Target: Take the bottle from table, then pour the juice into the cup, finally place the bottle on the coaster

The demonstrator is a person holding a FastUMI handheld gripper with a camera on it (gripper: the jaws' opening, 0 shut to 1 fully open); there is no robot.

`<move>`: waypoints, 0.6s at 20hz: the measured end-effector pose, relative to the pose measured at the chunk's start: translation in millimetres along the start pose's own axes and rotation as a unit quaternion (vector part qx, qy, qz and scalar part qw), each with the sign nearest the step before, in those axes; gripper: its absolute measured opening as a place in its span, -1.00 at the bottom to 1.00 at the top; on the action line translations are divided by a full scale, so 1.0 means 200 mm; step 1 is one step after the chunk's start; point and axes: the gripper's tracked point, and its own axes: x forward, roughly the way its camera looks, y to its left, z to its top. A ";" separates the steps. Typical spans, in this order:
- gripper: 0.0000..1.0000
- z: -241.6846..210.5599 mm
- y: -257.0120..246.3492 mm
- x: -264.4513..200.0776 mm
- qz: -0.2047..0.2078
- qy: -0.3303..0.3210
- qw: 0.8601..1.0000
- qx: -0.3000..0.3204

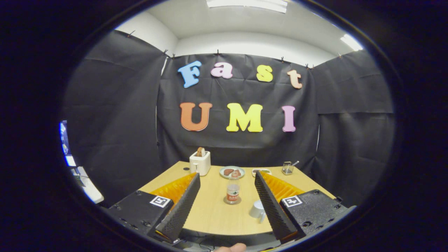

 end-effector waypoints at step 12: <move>1.00 -0.03 -0.11 -0.15 -0.030 -0.018 0.999 0.031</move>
